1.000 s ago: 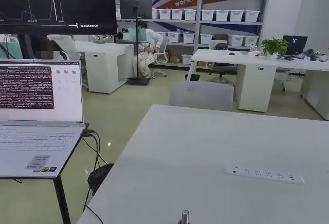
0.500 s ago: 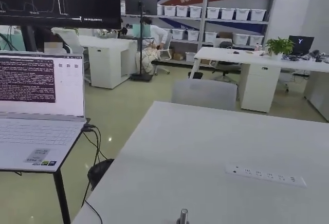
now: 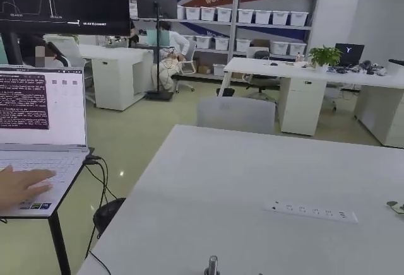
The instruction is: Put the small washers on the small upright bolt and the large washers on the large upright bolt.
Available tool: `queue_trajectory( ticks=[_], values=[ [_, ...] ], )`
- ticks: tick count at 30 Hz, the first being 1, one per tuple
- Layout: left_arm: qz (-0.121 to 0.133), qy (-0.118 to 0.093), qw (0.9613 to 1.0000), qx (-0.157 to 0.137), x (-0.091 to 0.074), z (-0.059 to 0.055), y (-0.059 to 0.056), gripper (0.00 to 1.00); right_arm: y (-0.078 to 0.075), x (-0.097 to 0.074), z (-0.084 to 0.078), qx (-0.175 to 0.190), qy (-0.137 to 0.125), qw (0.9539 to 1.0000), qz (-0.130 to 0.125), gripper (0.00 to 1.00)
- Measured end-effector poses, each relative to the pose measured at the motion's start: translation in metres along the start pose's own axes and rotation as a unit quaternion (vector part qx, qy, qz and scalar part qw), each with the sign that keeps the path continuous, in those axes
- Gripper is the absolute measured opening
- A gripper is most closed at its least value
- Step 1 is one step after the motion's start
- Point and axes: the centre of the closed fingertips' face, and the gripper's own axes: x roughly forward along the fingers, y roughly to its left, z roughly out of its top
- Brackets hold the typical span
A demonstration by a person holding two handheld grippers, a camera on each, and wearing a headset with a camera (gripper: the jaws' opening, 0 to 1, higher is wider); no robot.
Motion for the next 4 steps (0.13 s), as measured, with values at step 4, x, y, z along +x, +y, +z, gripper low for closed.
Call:
queue_trajectory(
  ticks=[4],
  values=[
    [-0.001, 0.005, 1.0000, 0.000, -0.0002, -0.0030, -0.0001, 0.82, -0.0022, -0.0007, 0.0007, 0.003, -0.002, 1.0000, -0.006, 0.95]
  ],
)
